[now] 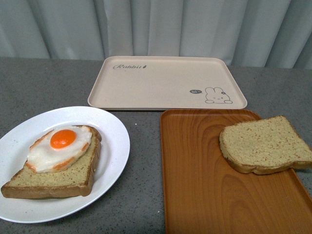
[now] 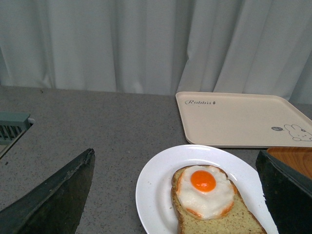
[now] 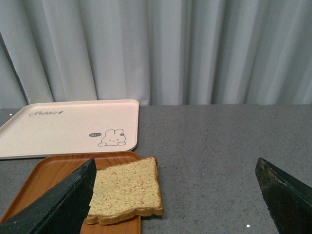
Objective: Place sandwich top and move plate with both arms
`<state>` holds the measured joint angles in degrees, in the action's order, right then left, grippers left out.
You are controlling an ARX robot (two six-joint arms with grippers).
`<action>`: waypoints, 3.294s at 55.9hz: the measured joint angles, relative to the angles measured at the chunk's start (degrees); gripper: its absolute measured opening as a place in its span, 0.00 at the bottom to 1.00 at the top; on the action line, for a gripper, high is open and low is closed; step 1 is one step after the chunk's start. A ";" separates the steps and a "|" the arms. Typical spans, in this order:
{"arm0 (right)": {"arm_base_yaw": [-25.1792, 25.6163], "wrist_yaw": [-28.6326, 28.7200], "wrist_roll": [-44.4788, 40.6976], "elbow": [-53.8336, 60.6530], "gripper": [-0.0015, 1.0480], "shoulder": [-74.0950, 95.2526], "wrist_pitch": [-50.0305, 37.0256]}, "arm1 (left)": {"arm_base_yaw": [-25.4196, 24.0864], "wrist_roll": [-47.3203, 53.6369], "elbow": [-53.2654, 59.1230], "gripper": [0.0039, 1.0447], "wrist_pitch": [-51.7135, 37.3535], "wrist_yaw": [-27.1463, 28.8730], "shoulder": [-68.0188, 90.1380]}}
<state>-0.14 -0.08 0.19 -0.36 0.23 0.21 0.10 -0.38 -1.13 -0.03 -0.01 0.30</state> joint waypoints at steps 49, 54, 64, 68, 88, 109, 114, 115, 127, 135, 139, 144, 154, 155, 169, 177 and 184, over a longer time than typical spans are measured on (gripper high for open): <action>21.99 6.05 27.96 -15.98 0.91 42.01 4.13 | 0.00 0.02 0.00 0.94 0.00 0.02 -0.07; 20.79 4.81 29.18 -16.79 0.91 48.02 3.19 | 0.00 0.02 0.00 0.94 0.00 0.00 -0.07; 13.62 4.92 34.64 -16.79 0.91 61.48 -5.75 | 0.02 0.02 0.00 0.94 0.00 0.00 -0.07; 11.52 5.22 36.50 -16.81 0.91 66.58 -9.66 | 0.00 0.02 0.00 0.94 0.00 0.00 -0.07; 10.60 6.60 40.92 -19.74 0.91 82.12 -16.85 | 0.00 0.02 0.00 0.94 0.00 0.00 -0.07; 10.97 9.22 41.24 -23.96 0.91 87.97 -14.58 | 0.00 0.02 0.00 0.94 0.00 0.00 -0.07; 10.97 9.22 41.20 -25.00 0.91 88.63 -13.77 | 0.00 0.04 0.00 0.94 0.00 0.00 -0.07; 10.95 9.20 41.20 -25.27 0.91 88.76 -13.55 | 0.00 0.04 0.00 0.94 0.00 0.00 -0.07; 10.27 8.61 41.22 -26.82 0.91 89.94 -12.44 | 0.00 0.02 0.00 0.94 0.00 0.00 -0.07; 9.05 8.00 41.27 -27.43 0.91 91.41 -12.39 | 0.00 0.04 0.00 0.94 0.00 0.00 -0.07; 8.35 7.56 41.29 -28.11 0.91 92.76 -12.41 | 0.00 0.02 0.00 0.94 0.00 0.00 -0.07; 7.87 7.28 41.33 -28.83 0.91 93.92 -12.41 | 0.00 0.04 0.00 0.94 0.00 0.00 -0.07; 6.80 7.23 41.55 -30.25 0.91 94.82 -12.33 | 0.00 0.02 0.00 0.94 0.00 0.00 -0.07; 6.64 7.23 41.64 -30.47 0.91 94.82 -12.26 | 0.00 0.04 0.00 0.94 0.00 0.00 -0.07; 3.96 7.04 42.21 -33.20 0.91 95.51 -11.80 | 0.00 0.02 0.00 0.94 0.00 0.00 -0.07; 2.19 6.45 42.71 -34.56 0.91 97.59 -11.80 | 0.00 0.04 0.00 0.94 0.00 0.00 -0.07; 0.59 5.90 43.25 -35.71 0.91 98.64 -11.80 | 0.02 0.04 0.00 0.94 0.00 0.00 -0.07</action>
<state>0.45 5.82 43.44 -36.07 98.87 -11.60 0.12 -0.34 -1.13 -0.03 -0.01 0.23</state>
